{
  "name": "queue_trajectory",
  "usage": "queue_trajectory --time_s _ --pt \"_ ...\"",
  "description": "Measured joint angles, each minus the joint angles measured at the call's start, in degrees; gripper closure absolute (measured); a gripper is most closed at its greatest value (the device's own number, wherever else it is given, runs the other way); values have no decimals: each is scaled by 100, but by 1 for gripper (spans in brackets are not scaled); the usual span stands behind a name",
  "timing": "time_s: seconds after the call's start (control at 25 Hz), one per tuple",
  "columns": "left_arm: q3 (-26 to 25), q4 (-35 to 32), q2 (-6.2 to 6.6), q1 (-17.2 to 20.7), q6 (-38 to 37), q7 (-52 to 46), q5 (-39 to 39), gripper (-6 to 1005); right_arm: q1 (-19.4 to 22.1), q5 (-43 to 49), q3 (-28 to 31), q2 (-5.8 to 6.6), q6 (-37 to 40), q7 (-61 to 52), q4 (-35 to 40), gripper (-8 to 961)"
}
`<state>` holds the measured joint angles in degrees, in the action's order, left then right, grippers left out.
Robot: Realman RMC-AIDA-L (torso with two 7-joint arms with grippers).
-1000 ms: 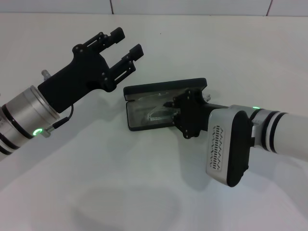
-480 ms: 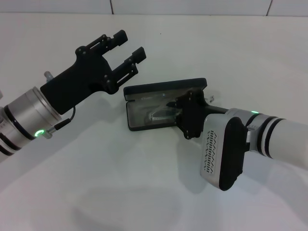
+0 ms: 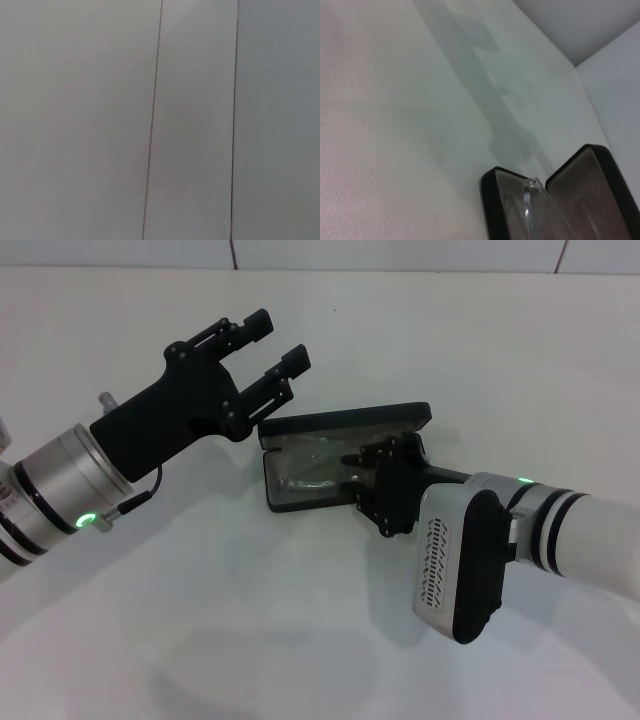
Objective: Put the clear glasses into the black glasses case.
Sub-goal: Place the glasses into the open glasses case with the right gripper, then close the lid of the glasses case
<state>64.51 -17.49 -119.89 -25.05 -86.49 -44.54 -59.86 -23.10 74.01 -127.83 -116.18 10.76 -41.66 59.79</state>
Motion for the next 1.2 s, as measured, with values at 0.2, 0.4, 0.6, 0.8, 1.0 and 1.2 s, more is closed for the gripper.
queue_trajectory --time_s 0.2,0.4,0.6,0.8,1.0,1.2 --pt "1 0 2 13 -7 -2 0 353 59 1 -18 -1 15 1 88 699" --pt "1 0 6 48 -32 -2 0 349 208 4 48 38 106 4 317 693" --pt "1 -2 10 61 -36 -2 0 346 297 -3 152 55 532 -8 419 687" --pt "0 -22 10 76 -35 -2 0 342 427 47 681 101 1718 -259 499 682" --pt "-35 -42 12 79 -16 -43 18 339 420 376 1728 202 3439 -1048 363 676" --pt "-53 -49 41 56 16 -181 20 335 237 724 3846 151 5767 -1552 -468 670"
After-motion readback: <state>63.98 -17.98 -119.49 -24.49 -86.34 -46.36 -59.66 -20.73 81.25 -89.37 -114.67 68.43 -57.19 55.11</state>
